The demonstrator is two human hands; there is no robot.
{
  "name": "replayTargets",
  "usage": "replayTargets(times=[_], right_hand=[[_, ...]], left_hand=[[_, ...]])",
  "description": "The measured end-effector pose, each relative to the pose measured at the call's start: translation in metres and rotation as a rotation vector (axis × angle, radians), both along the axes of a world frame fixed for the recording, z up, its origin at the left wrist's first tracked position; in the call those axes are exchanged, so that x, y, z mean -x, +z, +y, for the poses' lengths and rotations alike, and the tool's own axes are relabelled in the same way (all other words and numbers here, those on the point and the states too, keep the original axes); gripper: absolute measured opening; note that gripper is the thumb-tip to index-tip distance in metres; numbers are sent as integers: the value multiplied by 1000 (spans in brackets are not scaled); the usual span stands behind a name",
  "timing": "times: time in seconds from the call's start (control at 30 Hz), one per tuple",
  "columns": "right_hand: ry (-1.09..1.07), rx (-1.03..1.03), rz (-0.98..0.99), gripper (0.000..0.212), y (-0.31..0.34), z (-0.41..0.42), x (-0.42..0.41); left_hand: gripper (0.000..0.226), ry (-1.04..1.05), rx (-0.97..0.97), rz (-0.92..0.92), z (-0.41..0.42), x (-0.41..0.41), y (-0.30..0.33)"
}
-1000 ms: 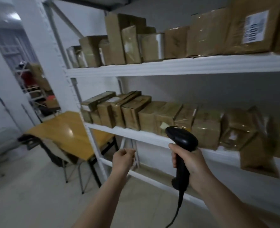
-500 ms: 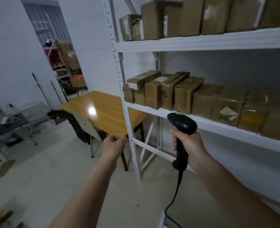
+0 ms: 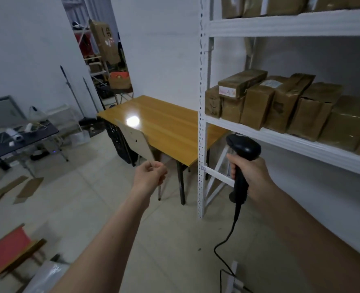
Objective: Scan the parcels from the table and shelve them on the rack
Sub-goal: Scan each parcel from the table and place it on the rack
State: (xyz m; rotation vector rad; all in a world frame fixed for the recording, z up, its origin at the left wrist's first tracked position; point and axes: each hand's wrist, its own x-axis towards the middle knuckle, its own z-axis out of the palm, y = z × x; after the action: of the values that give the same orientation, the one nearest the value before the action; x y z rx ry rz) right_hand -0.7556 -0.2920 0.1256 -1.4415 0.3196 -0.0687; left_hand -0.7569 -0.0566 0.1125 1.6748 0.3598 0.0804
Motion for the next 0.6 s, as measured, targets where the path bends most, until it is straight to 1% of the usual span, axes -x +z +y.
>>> replayTargets(times=[0.2,0.3,0.33,0.37,0.43,0.6], right_hand=[[94,4,16,15,-10,56,-47],[123,-26,38,35,-19,82,-77],[140,-27,39,38,-23,90,-88],[153,-24,39,37,-25,97,-98],[180,-12,46,27,-30,110,-121],[254,-12,97,20,-42,135,-184]], left_hand=[[5,66,6,9,45,-18,-5],[6,93,-10,-4,66,-36,-5],[7,102,-16,-12,73,-44,-6],[6,107,-26,-18,79,-53,-7],[5,112,-36,-20,89,-70,-10],[7,118,-64,18,110,-134,-16]])
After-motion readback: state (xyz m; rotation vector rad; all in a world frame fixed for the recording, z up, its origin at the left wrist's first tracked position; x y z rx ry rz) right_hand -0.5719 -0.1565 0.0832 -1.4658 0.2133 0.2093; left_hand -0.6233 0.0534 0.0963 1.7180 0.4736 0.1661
